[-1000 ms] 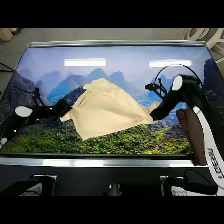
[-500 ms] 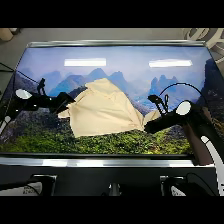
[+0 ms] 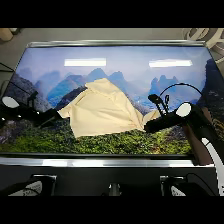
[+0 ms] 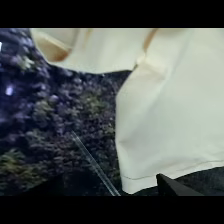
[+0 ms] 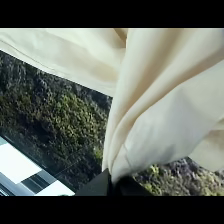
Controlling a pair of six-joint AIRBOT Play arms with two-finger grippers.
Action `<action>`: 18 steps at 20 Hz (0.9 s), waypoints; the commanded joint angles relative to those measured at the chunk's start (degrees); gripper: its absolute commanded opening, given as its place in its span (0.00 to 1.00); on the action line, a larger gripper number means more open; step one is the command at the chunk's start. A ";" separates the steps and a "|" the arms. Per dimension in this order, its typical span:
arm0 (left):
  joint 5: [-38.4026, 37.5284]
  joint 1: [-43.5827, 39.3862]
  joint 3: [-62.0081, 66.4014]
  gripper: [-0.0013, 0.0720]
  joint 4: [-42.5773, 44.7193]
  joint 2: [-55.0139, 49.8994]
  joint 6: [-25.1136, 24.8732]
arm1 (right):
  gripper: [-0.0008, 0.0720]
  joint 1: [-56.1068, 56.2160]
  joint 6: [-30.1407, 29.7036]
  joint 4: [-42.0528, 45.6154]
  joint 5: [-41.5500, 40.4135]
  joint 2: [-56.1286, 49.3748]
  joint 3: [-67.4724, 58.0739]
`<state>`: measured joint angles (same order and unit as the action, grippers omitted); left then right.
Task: Fold the shirts.
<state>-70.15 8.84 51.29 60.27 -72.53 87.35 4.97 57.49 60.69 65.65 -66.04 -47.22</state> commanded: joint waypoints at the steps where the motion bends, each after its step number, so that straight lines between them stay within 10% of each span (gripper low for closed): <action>1: 7.87 -6.84 -8.59 0.90 -5.51 1.18 0.13 | 0.04 -0.04 -0.20 0.00 -0.15 0.02 0.04; 13: 21.07 -21.05 -10.71 0.82 -7.82 -5.25 4.68 | 0.04 -0.04 -0.20 -0.02 0.57 0.02 0.04; 15: 21.68 -20.98 -10.58 0.15 -7.82 -5.20 5.62 | 0.04 -0.04 -0.20 -0.04 0.55 0.04 0.04; 18: 19.56 -20.76 -7.08 0.05 -7.78 -1.95 0.35 | 0.04 -0.11 -3.78 -0.13 0.37 1.16 -1.07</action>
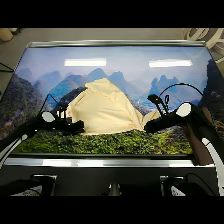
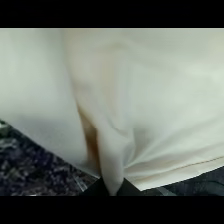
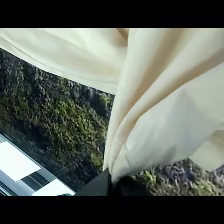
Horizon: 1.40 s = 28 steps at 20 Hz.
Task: Fold the shirts.
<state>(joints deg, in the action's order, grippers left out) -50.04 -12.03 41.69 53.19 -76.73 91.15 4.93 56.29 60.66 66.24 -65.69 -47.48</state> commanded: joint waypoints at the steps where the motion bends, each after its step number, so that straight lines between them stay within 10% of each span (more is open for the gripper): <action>1: -1.29 0.26 5.16 0.05 -0.66 5.18 -6.82 | 0.04 -0.07 -4.15 0.44 0.28 2.08 -2.89; 5: -0.13 1.79 27.39 0.05 -0.22 22.18 -20.02 | 0.04 -0.07 -4.48 10.23 -2.54 9.99 -25.59; 11: 10.12 4.46 63.69 0.05 -0.24 36.65 -15.82 | 0.04 -0.07 0.07 15.67 -12.48 25.05 -57.57; 21: -4.31 4.46 64.87 0.05 8.07 33.29 -8.92 | 0.04 -0.07 5.44 26.01 0.79 29.05 -57.61; 28: -12.48 4.48 44.54 0.05 13.11 19.69 -4.98 | 0.04 -0.04 6.91 32.72 15.89 5.38 -57.48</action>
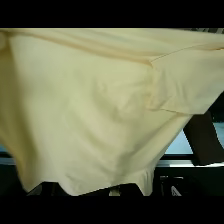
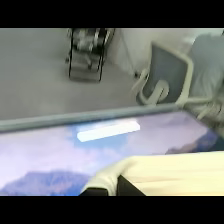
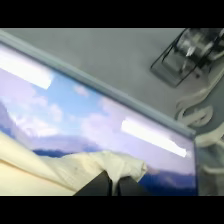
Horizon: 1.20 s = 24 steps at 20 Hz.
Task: Fold the shirts.
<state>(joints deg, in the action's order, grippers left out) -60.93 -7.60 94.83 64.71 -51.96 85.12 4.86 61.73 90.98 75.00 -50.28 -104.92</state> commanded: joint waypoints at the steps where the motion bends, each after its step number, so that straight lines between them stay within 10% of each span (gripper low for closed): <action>1: 1.22 0.11 -12.66 0.05 1.60 -7.80 0.94 | 0.04 0.00 2.27 1.05 6.62 -15.67 -0.04; 12: 7.89 1.05 -17.70 0.07 -7.63 -37.83 6.84 | 0.04 0.07 12.41 -23.96 -3.02 -52.00 -0.07; 13: 7.63 1.09 -17.70 0.16 -8.11 -38.56 6.84 | 0.06 0.04 12.39 -24.57 -3.74 -53.13 -0.07; 16: -0.35 4.76 -15.30 1.00 -7.15 -38.51 3.67 | 0.70 -2.84 4.79 -23.96 -0.90 -52.41 -0.37; 17: -6.23 7.28 -13.46 1.00 -6.29 -38.40 0.98 | 0.80 -5.11 0.44 -22.14 2.51 -51.45 -0.44; 20: -21.05 14.56 -14.71 0.99 -1.73 -35.41 -1.25 | 0.67 -14.69 -6.19 -17.49 18.67 -50.31 0.48; 22: -21.53 16.22 -23.96 0.74 1.73 -30.58 -1.16 | 0.59 -19.54 -6.95 -17.57 23.91 -50.14 4.17; 24: -17.51 15.74 -36.11 0.75 1.03 -25.79 -1.22 | 0.59 -21.68 -7.02 -18.34 22.62 -48.37 10.88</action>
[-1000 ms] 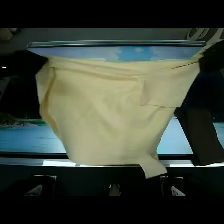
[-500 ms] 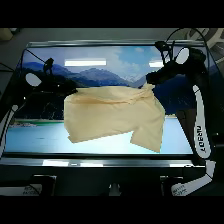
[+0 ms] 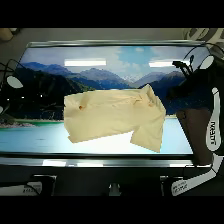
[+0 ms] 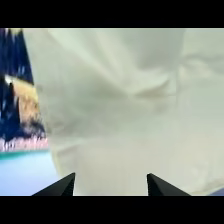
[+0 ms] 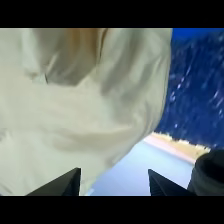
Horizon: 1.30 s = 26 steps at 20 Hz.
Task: Fold the shirts.
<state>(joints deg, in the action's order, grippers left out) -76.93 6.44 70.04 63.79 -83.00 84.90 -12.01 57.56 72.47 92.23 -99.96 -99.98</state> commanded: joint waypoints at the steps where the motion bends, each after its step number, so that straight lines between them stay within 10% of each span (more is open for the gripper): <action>1: 1.27 0.85 -16.87 0.75 0.74 7.06 -1.99 | 0.59 -4.79 -3.28 0.87 3.37 2.40 9.18; 12: 14.12 -8.96 -27.98 0.72 -3.48 7.23 -4.76 | 0.70 -4.50 -4.83 0.28 -7.82 4.07 22.53; 17: 15.96 -9.97 -27.91 0.06 -4.94 6.75 -1.97 | 0.70 -4.50 -6.05 -4.15 -15.82 3.65 28.50; 21: 15.52 -10.10 -27.67 0.05 -4.92 8.55 -1.99 | 0.68 -4.48 -6.86 -9.90 -22.01 3.26 28.59; 22: 15.58 -10.10 -27.67 0.05 -4.90 9.07 -1.99 | 0.66 -4.15 -6.84 -10.91 -22.36 2.82 28.57; 25: 16.06 -10.10 -27.45 0.05 -4.94 9.38 -1.25 | 0.04 -2.08 -7.76 -10.25 -21.44 1.46 28.55; 26: 15.89 -10.10 -26.73 0.05 -4.87 9.62 -0.96 | 0.04 -1.70 -7.93 -10.25 -21.07 1.79 28.02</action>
<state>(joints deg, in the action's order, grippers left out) -61.25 -3.64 42.63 58.98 -73.97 83.09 -14.92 50.48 63.44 71.66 -97.78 -71.68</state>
